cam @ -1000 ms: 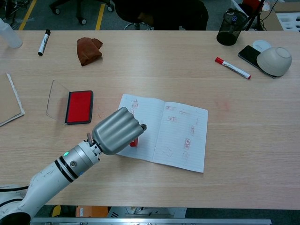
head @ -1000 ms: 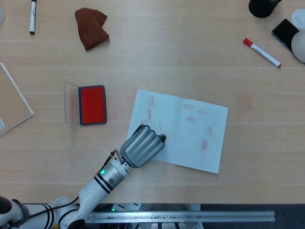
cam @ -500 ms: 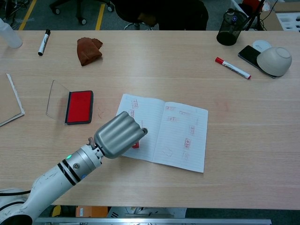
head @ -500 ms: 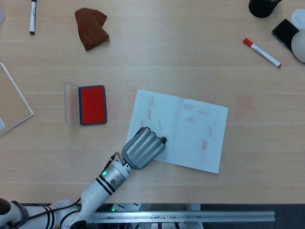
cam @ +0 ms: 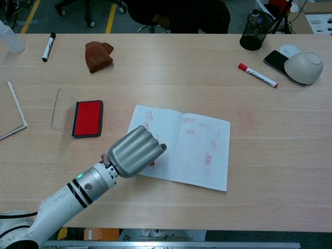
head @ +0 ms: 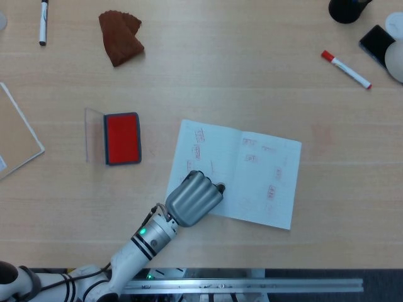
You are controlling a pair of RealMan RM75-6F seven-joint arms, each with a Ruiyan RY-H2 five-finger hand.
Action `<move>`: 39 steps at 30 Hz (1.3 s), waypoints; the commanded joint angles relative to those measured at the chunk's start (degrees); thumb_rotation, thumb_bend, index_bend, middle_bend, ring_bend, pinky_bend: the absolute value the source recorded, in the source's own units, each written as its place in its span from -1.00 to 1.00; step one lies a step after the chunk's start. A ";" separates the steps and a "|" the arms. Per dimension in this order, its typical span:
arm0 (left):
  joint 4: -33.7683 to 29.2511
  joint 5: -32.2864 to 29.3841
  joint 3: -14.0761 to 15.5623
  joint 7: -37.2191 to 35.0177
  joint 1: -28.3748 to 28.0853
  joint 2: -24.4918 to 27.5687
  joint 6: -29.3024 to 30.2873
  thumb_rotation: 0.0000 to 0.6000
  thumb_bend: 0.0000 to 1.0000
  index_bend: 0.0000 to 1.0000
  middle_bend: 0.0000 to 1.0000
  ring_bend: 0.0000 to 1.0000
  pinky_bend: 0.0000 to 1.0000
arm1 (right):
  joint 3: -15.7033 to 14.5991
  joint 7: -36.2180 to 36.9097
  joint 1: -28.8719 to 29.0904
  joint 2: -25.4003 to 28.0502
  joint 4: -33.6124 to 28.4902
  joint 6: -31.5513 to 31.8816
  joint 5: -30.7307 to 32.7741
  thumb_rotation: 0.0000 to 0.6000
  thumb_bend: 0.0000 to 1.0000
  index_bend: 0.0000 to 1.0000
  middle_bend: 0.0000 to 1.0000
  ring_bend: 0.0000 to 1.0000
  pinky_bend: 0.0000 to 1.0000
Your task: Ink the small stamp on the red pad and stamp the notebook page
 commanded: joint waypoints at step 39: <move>2.35 3.79 1.27 6.27 -1.56 -0.42 -3.11 1.00 -0.48 0.12 0.97 0.98 1.00 | 0.23 1.48 -0.66 -0.51 1.60 0.25 0.38 1.00 -0.39 -0.77 -0.63 -0.82 -0.70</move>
